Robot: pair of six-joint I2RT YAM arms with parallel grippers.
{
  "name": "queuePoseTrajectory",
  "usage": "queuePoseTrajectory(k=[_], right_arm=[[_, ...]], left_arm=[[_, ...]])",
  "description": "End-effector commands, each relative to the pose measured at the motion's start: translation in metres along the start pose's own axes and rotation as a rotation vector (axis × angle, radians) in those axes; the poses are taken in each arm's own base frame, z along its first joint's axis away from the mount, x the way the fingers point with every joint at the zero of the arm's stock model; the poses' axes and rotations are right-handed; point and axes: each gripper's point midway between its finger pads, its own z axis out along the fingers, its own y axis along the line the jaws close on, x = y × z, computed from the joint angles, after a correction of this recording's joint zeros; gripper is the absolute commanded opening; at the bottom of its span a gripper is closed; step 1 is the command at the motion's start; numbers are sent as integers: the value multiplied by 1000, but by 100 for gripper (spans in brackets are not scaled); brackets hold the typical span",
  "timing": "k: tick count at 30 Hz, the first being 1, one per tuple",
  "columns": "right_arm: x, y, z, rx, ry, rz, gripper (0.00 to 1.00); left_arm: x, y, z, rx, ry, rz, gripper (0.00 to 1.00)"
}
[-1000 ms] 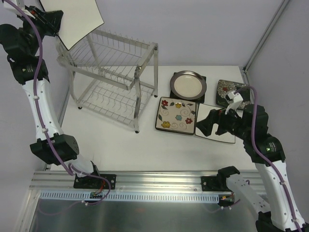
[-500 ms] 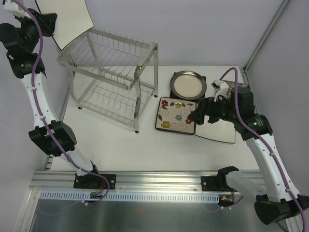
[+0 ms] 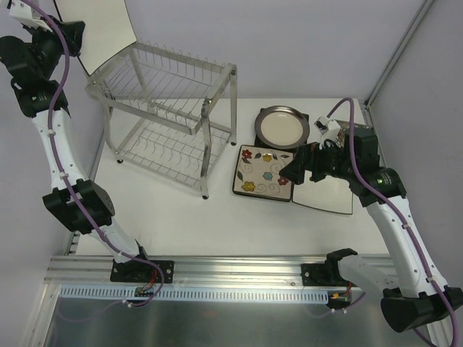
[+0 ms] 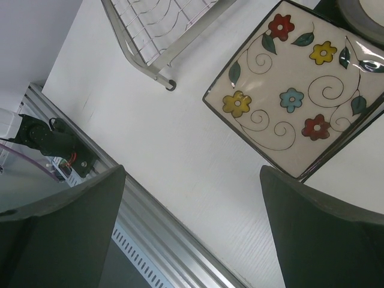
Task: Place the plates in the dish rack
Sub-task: Insert the plate into the dish rack
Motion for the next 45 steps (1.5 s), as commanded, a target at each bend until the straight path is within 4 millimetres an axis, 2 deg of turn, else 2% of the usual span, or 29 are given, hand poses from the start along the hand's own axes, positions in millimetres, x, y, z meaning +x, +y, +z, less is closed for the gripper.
queuePoseTrajectory(k=[1,19,26,34,38,45], right_arm=[[-20,12,-5,-40,-69,-60,99],[-14,13,-7,-43,-92,-30,100],[-14,14,-8,-43,-98,-25,100],[-12,13,-8,-42,-98,-22,100],[-11,13,-8,-42,-97,-21,99],[-12,14,-8,-45,-103,-21,100]], left_arm=[[-104,-31,-16,24,-274,261,0],[-78,-16,-12,0,-235,263,0],[-59,-10,-12,0,-199,249,0],[-46,-8,-13,-4,-185,239,0],[-31,-3,-14,-13,-174,230,0],[-18,-4,-20,-14,-154,227,0]])
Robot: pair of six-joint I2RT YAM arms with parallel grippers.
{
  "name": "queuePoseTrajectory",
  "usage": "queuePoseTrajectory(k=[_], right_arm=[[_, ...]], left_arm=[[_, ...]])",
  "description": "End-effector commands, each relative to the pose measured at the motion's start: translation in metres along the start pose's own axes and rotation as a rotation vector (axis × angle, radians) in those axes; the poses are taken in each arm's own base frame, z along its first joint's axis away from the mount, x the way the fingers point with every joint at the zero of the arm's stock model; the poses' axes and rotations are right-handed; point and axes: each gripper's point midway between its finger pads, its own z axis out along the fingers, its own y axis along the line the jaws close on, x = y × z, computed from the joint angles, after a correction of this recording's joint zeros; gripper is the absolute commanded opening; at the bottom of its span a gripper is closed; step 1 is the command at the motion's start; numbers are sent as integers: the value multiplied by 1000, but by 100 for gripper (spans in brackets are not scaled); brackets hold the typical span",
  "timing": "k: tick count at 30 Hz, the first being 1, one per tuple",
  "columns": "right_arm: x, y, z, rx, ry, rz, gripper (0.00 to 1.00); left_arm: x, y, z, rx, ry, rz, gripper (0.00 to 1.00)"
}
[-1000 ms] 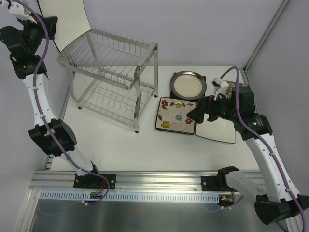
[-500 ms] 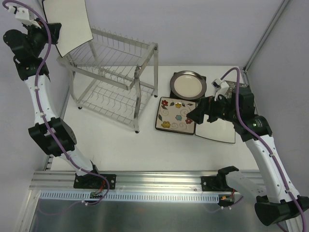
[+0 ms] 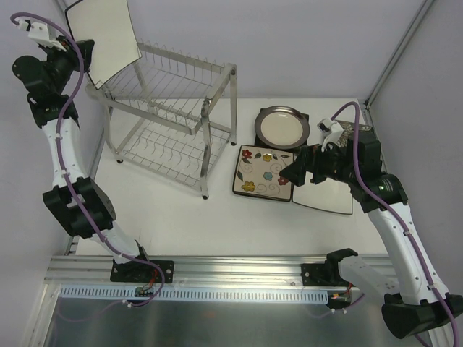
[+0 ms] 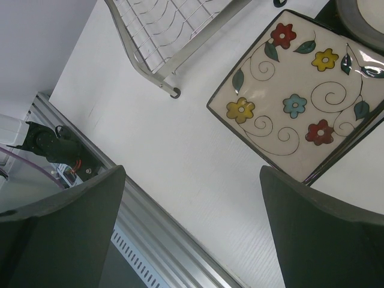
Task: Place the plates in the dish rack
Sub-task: Insert the plate into the dish rack
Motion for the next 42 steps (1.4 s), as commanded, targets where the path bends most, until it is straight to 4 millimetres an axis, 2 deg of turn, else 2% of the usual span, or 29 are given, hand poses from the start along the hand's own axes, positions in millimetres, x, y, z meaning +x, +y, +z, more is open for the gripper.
queuePoseTrajectory(k=[1,9,15,19,20,22,26,29,32,36,42], right_arm=[[-11,9,-4,-33,-51,-28,99],[-10,9,-5,-30,-53,-25,100],[-8,9,-5,-33,-52,-26,99],[-8,10,-5,-35,-52,-22,100],[-7,11,-6,-37,-53,-22,100],[-6,10,-6,-35,-53,-23,100],[-5,10,-7,-29,-53,-13,100],[-5,10,-8,-30,-56,-9,100],[-3,10,-9,-26,-60,-8,99],[-2,11,-11,-24,-65,-10,100],[-1,12,-12,-25,-73,-7,100]], left_arm=[[-69,-13,-14,-14,-177,205,0],[-44,-10,-22,-30,-145,173,0],[-13,-3,-24,-48,-103,133,0],[-2,0,-26,-62,-88,117,0],[-2,2,-26,-71,-88,111,4],[3,3,-27,-78,-82,91,4],[5,3,-28,-83,-81,65,5],[6,3,-28,-83,-79,52,14],[1,2,-28,-93,-90,52,16],[-2,5,-28,-108,-98,46,26],[-1,8,-25,-114,-101,23,26]])
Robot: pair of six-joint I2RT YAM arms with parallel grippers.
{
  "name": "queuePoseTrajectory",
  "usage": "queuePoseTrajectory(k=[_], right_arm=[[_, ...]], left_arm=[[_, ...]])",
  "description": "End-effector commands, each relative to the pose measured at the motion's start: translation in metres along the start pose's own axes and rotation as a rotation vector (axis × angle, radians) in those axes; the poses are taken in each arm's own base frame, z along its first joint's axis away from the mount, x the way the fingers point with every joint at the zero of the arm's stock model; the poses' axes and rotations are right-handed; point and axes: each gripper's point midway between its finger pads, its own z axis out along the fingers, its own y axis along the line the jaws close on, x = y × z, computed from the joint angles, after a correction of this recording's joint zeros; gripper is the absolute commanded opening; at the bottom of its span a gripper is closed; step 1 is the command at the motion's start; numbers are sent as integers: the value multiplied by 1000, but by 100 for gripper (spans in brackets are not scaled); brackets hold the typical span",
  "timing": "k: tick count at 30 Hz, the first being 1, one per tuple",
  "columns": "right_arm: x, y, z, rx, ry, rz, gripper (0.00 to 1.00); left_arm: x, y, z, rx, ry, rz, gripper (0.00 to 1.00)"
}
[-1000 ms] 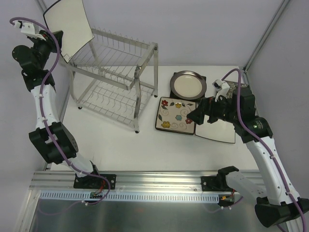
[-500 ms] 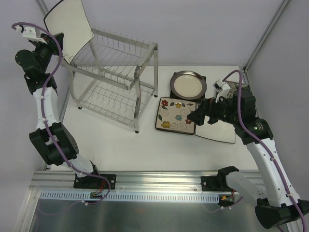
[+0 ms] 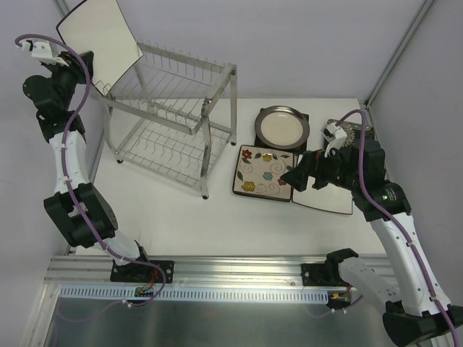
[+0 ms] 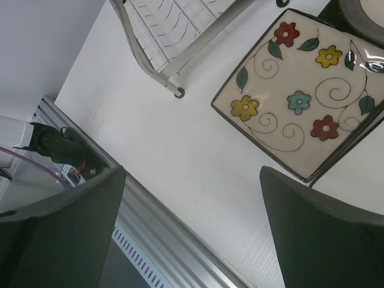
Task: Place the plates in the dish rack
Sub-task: Insert the plate into the dish rack
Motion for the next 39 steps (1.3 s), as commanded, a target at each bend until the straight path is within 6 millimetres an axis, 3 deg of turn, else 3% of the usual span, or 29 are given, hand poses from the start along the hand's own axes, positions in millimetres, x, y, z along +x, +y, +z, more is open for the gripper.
queuePoseTrajectory(k=[1,3,7,14,23,31,39], right_arm=[[-8,7,-3,-20,-45,-15,99],[-10,7,-4,-21,-53,-16,100],[-10,7,-4,-19,-58,-16,100],[-9,7,-4,-20,-60,-17,100],[-11,6,-7,-6,-75,-23,100],[-17,1,-8,32,-103,-30,99],[-22,-7,-12,88,-121,-31,100]], left_arm=[[-26,0,0,-7,-61,33,26],[-25,1,1,-10,-61,29,26],[-26,2,0,-24,-66,20,38],[-29,-2,-6,-35,-70,-7,70],[-36,-9,-18,-70,-69,-74,98],[-37,-16,-38,-137,-39,-161,99],[-12,-17,-64,-261,62,-333,99]])
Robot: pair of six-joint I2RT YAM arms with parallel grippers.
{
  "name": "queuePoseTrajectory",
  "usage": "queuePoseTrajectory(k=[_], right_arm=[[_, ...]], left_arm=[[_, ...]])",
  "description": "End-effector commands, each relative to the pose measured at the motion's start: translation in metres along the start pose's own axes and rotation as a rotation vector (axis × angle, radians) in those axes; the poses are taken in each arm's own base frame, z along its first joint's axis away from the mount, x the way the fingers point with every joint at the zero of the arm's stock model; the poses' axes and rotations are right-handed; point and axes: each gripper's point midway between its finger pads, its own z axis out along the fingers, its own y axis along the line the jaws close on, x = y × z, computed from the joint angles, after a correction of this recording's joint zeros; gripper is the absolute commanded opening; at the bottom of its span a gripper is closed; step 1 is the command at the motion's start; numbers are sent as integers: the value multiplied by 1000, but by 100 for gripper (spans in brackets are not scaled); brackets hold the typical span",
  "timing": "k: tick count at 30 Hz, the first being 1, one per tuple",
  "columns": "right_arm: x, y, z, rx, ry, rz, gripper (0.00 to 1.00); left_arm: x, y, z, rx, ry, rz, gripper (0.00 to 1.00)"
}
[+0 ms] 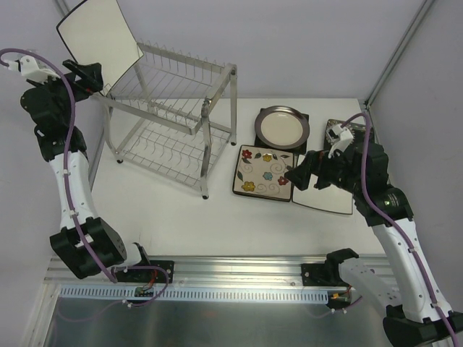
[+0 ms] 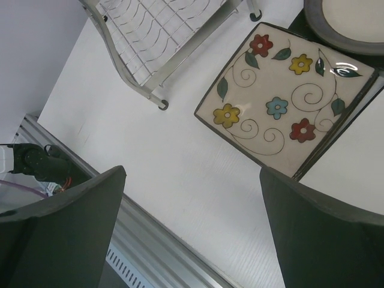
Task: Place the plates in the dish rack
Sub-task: Insert the plate into the dish rack
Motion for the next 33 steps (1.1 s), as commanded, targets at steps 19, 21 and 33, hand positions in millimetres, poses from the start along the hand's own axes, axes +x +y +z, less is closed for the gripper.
queuePoseTrajectory(k=[19,21,33], right_arm=[[-16,-10,-65,210,-182,-35,99],[-13,-10,-74,236,-192,2,100],[57,-41,-85,406,-73,222,100]], left_arm=[[5,-62,-140,-195,137,-284,99],[20,-68,-163,-205,176,-299,99],[115,-102,-257,-111,389,-268,99]])
